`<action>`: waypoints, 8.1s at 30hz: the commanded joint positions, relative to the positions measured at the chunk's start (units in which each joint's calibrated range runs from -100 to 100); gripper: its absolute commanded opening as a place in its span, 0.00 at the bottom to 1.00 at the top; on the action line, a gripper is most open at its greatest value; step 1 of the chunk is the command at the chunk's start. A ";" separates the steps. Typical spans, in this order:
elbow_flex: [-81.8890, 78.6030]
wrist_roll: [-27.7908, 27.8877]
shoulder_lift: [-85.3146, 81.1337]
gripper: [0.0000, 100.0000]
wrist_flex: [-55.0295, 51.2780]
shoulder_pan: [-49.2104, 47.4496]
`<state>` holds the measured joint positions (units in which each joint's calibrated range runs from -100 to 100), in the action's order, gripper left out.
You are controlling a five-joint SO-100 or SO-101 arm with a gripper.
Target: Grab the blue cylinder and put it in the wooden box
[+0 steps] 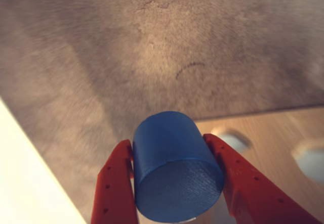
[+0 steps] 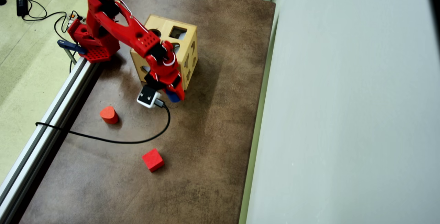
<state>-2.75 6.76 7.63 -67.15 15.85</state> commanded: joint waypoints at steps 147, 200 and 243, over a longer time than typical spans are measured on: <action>-16.48 0.39 -36.12 0.11 -27.94 -22.61; -15.85 -0.05 -40.03 0.28 -28.91 -22.68; -19.16 0.29 -102.70 0.19 -30.20 -10.20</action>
<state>-22.89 6.81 -95.00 -96.77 5.28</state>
